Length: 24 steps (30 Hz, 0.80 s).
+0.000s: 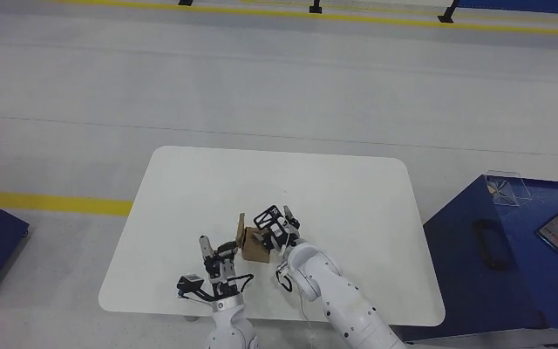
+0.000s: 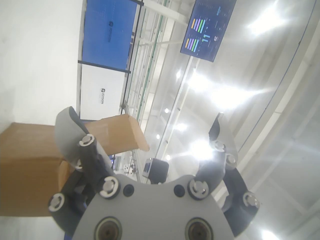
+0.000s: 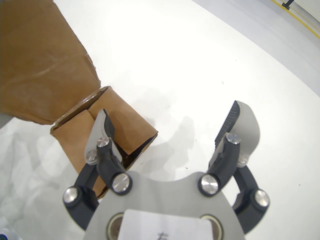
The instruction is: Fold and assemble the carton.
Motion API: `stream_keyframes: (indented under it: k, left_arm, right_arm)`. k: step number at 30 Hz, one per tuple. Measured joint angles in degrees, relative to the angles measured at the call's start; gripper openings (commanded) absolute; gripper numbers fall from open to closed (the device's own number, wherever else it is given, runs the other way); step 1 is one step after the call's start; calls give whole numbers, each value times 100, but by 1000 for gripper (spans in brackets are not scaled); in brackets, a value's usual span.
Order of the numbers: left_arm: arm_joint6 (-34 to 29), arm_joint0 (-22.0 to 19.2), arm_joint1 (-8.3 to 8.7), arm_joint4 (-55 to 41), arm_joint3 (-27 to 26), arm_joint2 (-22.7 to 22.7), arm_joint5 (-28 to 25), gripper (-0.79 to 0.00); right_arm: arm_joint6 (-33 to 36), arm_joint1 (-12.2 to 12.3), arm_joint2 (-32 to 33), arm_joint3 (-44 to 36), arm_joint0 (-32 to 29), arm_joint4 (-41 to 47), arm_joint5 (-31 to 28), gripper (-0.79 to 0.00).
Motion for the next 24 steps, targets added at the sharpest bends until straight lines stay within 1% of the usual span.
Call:
stream_keyframes:
  k: [4, 8, 11, 16, 20, 24]
  left_arm:
    - [-254, 18, 0, 47, 44, 36, 142, 0]
    - [-346, 2, -20, -6, 90, 81, 406, 0]
    - [-505, 20, -33, -130, 97, 141, 609, 0]
    - [-885, 102, -48, -353, 26, 283, 847, 0]
    - [-1305, 248, -29, -456, -174, 356, 984, 0]
    - [-1789, 567, 62, -381, -618, 203, 1053, 0]
  right_arm:
    - [-41, 28, 197, -120, -50, -6, 151, 0]
    - [39, 123, 636, -396, -221, -54, 325, 0]
    - [135, 218, 1043, -668, -408, -62, 277, 0]
    - [233, 327, 1612, -1111, -705, 292, -67, 0]
    - [271, 337, 1674, -1162, -731, 385, -157, 0]
    - [268, 336, 1669, -1158, -729, 378, -149, 0]
